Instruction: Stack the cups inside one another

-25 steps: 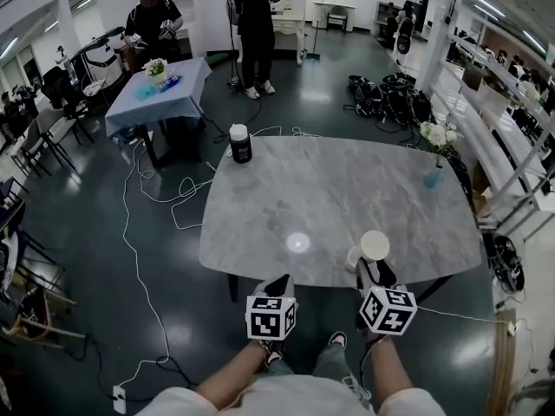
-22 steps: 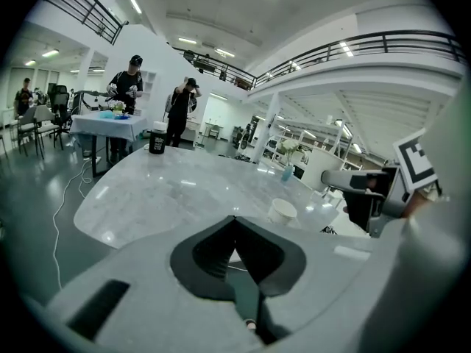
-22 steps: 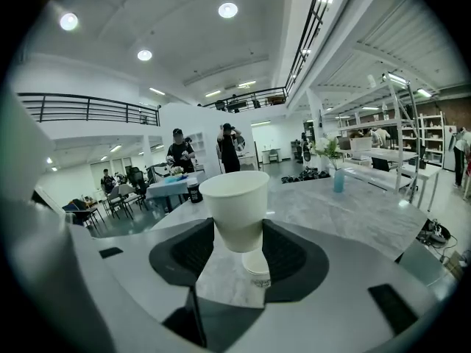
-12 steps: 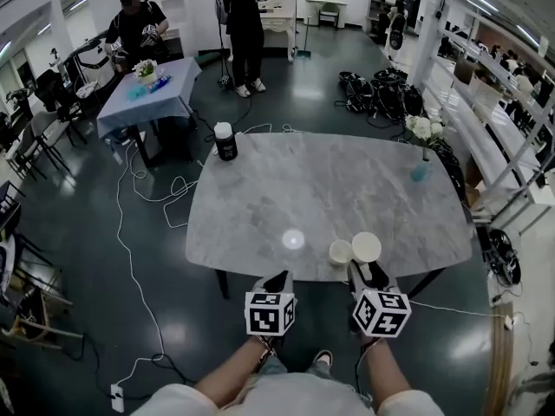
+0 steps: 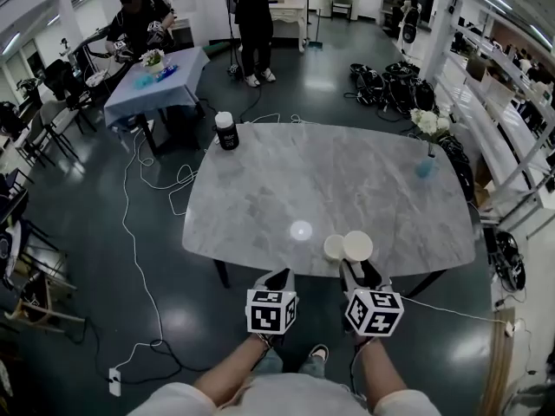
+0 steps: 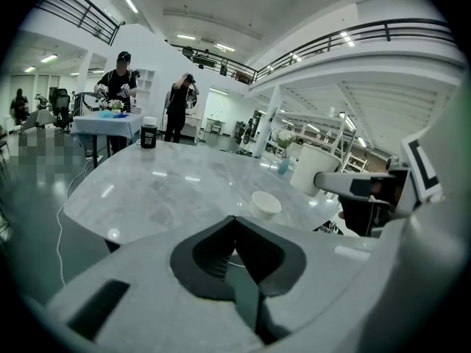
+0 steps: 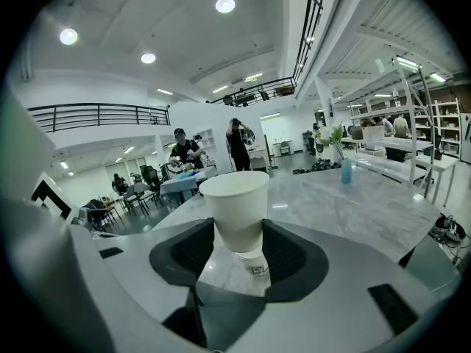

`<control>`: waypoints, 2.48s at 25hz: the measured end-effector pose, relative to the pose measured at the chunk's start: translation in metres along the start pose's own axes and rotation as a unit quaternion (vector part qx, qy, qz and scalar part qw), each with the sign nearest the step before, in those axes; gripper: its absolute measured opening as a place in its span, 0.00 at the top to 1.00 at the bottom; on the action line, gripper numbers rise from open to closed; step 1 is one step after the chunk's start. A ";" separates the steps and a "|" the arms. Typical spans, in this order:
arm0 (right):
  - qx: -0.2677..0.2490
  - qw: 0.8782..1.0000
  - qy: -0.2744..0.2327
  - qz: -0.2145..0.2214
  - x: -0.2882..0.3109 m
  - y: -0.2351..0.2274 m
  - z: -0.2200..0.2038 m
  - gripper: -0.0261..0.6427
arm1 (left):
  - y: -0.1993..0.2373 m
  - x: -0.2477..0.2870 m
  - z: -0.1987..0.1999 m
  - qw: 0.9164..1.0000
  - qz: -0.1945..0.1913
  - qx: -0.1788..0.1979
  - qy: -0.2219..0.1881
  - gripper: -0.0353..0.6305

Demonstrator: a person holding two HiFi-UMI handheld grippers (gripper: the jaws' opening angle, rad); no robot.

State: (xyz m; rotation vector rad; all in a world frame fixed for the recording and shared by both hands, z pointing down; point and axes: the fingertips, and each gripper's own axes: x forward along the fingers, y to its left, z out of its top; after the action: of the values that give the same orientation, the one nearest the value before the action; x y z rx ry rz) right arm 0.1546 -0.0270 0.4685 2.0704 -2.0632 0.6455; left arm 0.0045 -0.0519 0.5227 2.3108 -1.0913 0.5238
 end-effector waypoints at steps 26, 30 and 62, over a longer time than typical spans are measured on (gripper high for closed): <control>-0.002 0.998 0.068 0.007 0.084 -0.011 -0.038 0.65 | 0.040 0.050 -0.026 0.998 0.022 -0.019 0.063 0.96; -0.002 0.997 0.075 0.004 0.088 -0.013 -0.042 0.65 | 0.041 0.055 -0.030 0.997 0.020 -0.022 0.069 0.96; 0.011 0.998 0.045 -0.049 0.056 -0.030 -0.036 0.65 | 0.031 0.041 -0.036 0.998 0.015 -0.028 0.058 0.96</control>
State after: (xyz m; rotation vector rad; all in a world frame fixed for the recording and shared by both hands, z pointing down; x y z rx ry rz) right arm 0.1744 -0.0628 0.5291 2.0982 -1.9013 0.7346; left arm 0.0003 -0.0709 0.5819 2.1898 -1.0734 0.6242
